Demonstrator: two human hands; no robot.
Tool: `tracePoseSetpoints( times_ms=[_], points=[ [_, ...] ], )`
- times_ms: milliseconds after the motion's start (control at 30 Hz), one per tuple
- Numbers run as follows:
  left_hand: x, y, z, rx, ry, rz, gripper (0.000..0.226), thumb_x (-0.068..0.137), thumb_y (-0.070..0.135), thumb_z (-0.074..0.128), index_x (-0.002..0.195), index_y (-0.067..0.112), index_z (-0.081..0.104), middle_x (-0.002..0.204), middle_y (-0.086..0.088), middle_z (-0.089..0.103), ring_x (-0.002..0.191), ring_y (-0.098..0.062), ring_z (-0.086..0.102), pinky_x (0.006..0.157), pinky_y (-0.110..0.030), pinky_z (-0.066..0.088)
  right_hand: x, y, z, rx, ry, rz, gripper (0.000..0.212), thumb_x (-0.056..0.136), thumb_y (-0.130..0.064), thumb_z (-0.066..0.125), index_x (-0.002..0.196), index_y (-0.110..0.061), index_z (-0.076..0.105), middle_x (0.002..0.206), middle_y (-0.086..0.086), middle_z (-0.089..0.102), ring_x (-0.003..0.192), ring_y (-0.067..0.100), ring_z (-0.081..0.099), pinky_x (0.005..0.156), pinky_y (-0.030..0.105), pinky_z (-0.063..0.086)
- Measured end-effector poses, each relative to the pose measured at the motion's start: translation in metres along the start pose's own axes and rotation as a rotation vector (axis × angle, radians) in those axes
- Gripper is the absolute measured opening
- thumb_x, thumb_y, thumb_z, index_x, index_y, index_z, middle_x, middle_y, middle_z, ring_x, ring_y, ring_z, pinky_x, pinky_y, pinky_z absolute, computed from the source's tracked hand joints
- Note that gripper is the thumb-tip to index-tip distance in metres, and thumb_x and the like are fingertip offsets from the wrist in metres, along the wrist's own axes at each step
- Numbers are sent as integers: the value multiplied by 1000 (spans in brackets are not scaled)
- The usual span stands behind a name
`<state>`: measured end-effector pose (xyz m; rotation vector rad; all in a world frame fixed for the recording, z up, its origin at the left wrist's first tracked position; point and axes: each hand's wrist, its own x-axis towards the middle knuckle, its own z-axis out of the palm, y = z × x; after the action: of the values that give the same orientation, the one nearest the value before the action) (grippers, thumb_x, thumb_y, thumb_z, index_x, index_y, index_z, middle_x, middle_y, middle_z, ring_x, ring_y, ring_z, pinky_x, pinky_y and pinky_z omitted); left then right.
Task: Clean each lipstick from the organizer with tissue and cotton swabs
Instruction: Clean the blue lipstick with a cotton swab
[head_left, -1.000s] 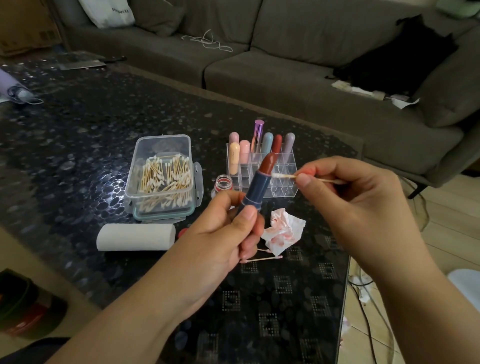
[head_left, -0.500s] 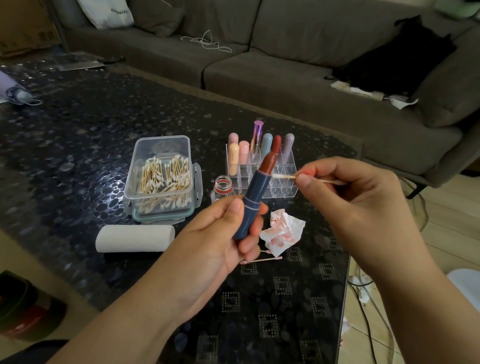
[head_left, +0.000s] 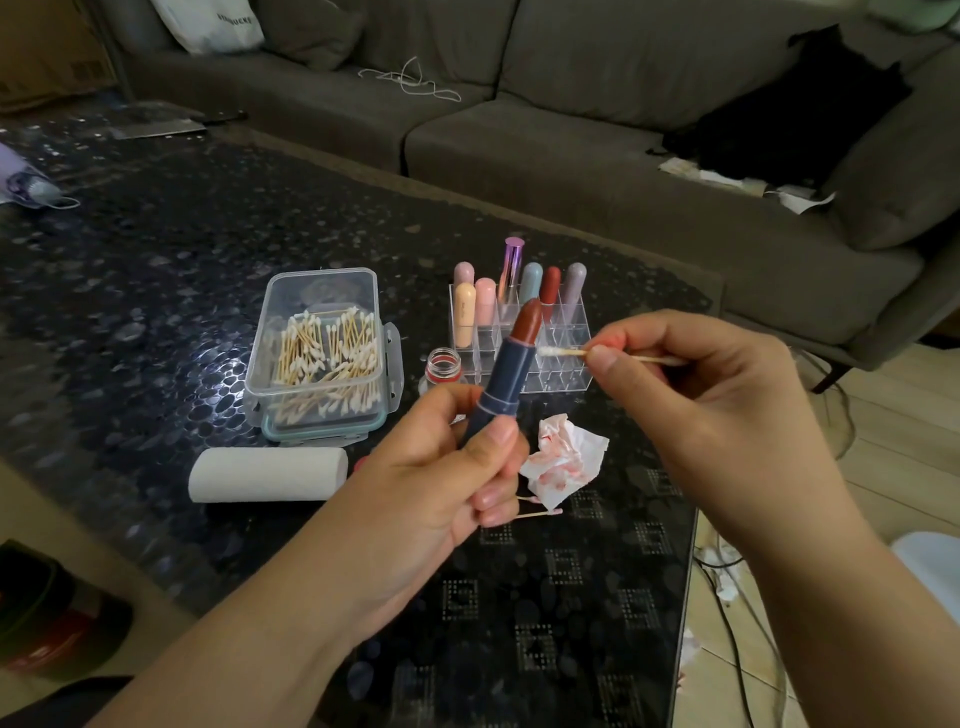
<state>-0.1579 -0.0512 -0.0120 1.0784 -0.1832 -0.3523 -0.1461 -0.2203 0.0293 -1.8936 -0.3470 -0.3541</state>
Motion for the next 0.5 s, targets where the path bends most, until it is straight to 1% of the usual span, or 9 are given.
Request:
tracePoseSetpoints(
  times_ms=[133,233,367,433,500],
  points=[
    [-1,2,-1,-13,-8,0,20,79,20,54,97,9,53,66,0,50,54,-9,36,50,-20,39,0,-1,0,-1,2,-11,8,80,-25,66,74,-21,70,51,0,42,50,9,36,48,13,34],
    [-1,1,-1,-17,-3,8,20,80,19,54,95,7,53,68,-1,52,54,-9,37,50,-21,40,0,-2,-1,-10,3,-5,7,81,-22,66,75,-21,69,52,10,43,50,9,36,47,13,34],
    [-1,1,-1,-30,8,8,18,80,19,54,93,7,55,69,-2,52,55,-9,37,49,-21,39,0,-2,-1,2,-2,5,11,77,-28,64,75,-19,69,51,8,41,49,10,37,47,15,34],
    [-1,2,-1,-35,14,5,20,80,19,54,95,6,55,70,-2,52,55,-9,37,49,-21,38,0,-2,-2,-7,-4,2,8,80,-25,66,75,-19,70,52,12,43,50,10,37,48,16,35],
    [0,2,-1,-36,17,8,22,80,20,54,96,5,54,71,-1,52,55,-9,37,50,-21,38,0,-2,-2,-14,-5,-5,7,82,-21,67,76,-19,70,53,13,44,50,10,37,48,15,35]
  ],
)
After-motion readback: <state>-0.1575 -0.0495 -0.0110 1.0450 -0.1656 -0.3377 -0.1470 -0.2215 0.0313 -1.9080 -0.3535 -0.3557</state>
